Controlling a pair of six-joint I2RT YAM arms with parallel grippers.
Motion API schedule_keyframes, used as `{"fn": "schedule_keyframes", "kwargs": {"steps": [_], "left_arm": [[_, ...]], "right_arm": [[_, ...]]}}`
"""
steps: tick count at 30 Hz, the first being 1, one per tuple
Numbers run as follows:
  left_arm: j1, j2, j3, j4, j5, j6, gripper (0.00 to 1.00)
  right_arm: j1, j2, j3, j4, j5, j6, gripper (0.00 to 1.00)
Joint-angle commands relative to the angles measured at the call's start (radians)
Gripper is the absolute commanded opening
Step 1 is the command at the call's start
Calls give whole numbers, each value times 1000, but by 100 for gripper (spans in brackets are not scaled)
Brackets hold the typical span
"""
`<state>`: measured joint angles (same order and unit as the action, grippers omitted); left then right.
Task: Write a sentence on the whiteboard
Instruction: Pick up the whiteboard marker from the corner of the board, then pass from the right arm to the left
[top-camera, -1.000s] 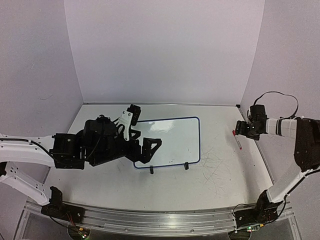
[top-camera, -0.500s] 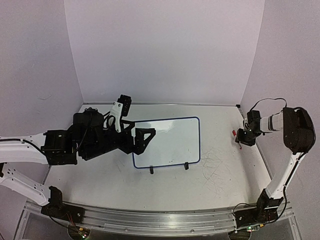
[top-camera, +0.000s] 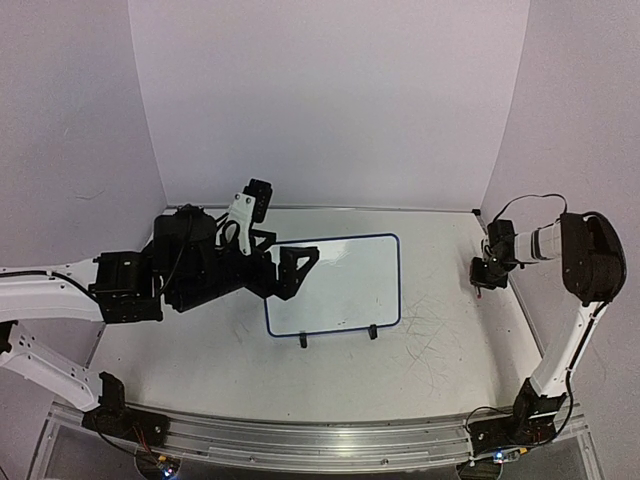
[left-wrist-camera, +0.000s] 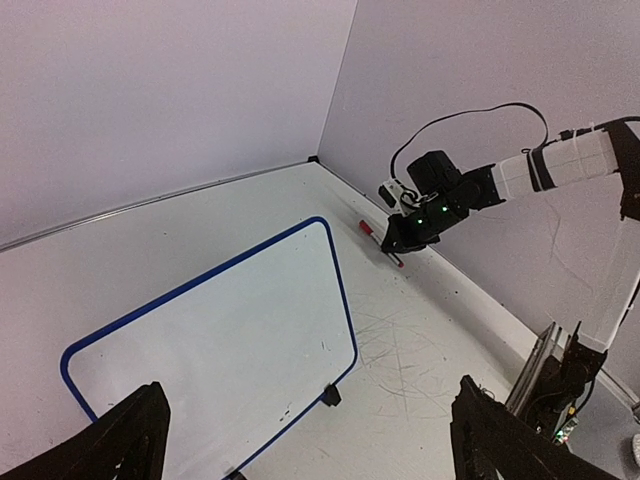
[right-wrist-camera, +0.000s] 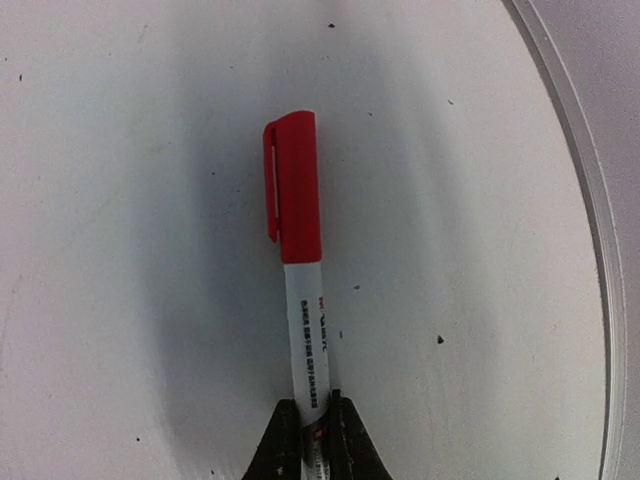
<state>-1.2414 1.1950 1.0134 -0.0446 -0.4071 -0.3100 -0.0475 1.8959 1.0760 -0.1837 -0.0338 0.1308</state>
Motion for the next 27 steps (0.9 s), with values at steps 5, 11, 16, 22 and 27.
{"fn": "schedule_keyframes", "kwargs": {"steps": [5,11,16,22,27], "left_arm": [[27,33,85,16,-78,0,100],[118,62,144,-33,13,-32,99],[178,114,221,-86,162,-45,99],[246,219,340,-114,548,-90,99],[281,280,394,-113,782,-157,99]], "right_arm": [[18,-196,-100,61,-25,23,0],[33,-467,-184,84,-220,16,0],[130,-687,-182,78,-434,-16,0],[363,-775,-105,73,-653,-66,0],[522,-703,-24,40,-687,-89,0]]}}
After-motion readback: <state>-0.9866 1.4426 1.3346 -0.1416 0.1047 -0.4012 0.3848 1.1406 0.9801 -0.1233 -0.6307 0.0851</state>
